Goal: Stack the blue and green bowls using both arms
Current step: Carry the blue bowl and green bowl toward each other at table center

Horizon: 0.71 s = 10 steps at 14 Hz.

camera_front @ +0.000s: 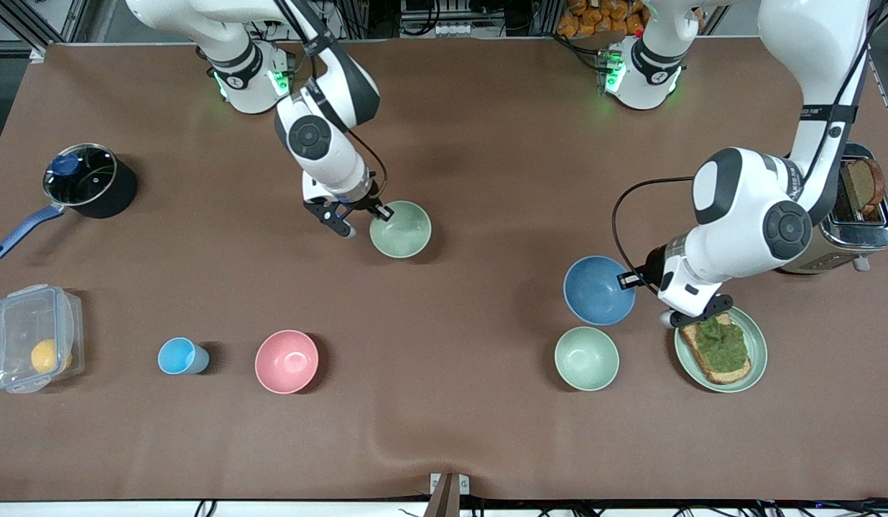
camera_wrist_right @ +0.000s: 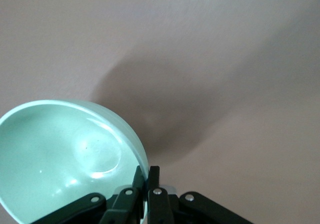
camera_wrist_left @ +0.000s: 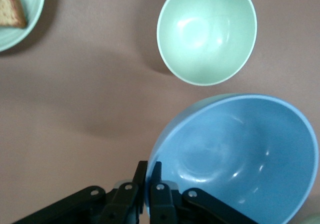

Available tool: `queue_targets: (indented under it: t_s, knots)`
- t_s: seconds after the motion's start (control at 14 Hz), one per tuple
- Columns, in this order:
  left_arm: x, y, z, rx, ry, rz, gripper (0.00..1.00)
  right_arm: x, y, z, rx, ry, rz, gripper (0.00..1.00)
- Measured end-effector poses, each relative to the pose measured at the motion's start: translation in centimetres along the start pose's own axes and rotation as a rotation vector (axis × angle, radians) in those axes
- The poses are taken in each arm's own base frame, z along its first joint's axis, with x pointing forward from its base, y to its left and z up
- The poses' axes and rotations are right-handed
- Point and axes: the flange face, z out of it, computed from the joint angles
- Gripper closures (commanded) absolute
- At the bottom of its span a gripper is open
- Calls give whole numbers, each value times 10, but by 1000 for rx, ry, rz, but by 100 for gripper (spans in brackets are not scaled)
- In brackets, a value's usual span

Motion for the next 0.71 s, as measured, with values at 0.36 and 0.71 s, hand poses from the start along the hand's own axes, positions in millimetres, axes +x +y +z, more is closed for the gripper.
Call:
queue_targets:
  t_s: [0.36, 0.71]
  knots:
    - [-33, 26, 0, -21, -23, -38, 100, -49, -9, 30, 34, 14, 59, 100]
    - [-61, 28, 11, -25, 1, -20, 100, -54, -11, 43, 62, 23, 85, 100]
